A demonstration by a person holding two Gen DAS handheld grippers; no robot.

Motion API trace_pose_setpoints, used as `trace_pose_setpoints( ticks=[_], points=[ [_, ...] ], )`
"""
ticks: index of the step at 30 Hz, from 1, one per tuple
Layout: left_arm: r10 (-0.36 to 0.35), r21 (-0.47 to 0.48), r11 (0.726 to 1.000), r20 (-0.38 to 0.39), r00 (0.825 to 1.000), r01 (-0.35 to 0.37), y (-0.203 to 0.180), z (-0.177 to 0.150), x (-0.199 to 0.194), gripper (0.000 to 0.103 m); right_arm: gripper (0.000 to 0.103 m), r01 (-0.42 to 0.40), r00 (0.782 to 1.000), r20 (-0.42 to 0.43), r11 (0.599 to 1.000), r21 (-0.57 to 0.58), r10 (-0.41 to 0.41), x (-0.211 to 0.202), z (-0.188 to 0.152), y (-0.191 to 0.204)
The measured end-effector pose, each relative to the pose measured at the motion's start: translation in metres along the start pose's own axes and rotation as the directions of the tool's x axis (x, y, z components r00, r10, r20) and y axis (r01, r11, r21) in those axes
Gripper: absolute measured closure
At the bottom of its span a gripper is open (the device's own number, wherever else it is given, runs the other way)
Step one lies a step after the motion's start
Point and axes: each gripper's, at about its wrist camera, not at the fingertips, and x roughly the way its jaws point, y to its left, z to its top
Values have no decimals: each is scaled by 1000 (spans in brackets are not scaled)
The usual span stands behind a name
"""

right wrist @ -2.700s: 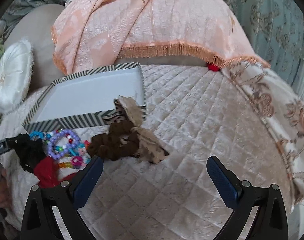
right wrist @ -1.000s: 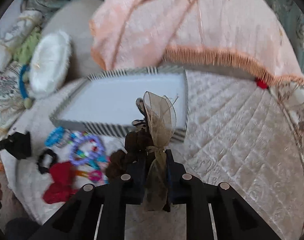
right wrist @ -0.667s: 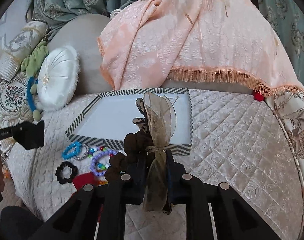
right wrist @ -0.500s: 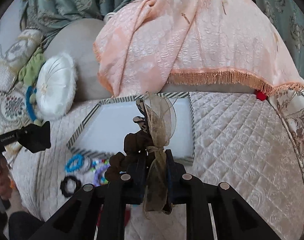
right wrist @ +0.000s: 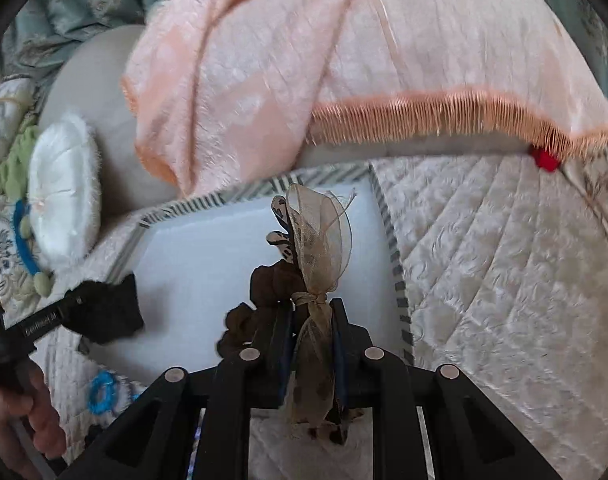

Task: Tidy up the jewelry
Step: 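Lower both scrunchies into the white box and open both tools, then grasp the red bow with the right tool while the left tool grasps the black beaded bracelet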

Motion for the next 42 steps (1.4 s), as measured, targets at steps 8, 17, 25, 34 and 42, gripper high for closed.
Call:
trace_pose_setpoints(
  ticks=[8,17,25,34,42],
  points=[
    [35,17,999,76,996,-36,6,1,-19,36,52,79,997,5,997,1,-79,-4,2,-1],
    [51,69,996,99,994,-58,33,-15,-64,36,44,103,989,112,992,-71,-94,-62,-9,15],
    [-3,121,993,73,997,-6,43,-75,-105,36,43,35,998,61,997,-73,-31,-107,-54,15],
    [-26,135,991,14,1000,24,25,-123,-108,36,43,-268,962,-61,869,-416,267,-118,-115,91],
    [4,190,982,-116,993,19,9,-139,-70,37,43,-313,941,-274,812,-492,197,-59,-151,110]
  ],
)
